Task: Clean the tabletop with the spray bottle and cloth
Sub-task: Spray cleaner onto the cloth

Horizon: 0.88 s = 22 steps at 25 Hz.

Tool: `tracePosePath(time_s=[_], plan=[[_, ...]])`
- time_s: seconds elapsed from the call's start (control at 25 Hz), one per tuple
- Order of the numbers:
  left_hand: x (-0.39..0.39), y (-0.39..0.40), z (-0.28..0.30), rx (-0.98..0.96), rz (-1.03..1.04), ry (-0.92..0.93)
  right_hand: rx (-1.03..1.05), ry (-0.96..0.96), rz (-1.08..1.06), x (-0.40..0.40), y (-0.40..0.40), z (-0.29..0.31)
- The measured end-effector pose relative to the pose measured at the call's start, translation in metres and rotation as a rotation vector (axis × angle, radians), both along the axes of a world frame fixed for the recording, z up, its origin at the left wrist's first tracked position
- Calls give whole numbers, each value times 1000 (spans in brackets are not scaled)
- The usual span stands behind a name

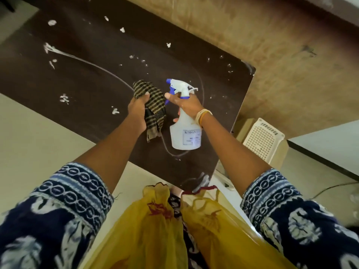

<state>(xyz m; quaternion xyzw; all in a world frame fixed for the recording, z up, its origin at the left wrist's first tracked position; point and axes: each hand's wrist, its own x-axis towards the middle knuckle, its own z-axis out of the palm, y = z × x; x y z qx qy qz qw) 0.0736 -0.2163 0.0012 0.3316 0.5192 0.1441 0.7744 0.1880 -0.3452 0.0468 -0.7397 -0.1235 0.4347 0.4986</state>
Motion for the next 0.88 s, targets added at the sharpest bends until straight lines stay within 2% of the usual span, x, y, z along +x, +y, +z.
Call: tracePosePath(time_s=[0.16, 0.24, 0.4, 0.64, 0.88], plan=[[4, 36, 2, -41, -48, -48, 10, 289, -66, 14, 29, 2], [4, 61, 0, -46, -86, -82, 65, 371, -74, 14, 48, 4], [6, 126, -2, -58, -149, -66, 114, 406, -56, 4, 99, 7], [-1, 218, 17, -75, -297, -50, 231, 534, -247, -37, 181, 0], [-20, 272, 29, -127, -438, -78, 345, 471, -320, -77, 233, 4]])
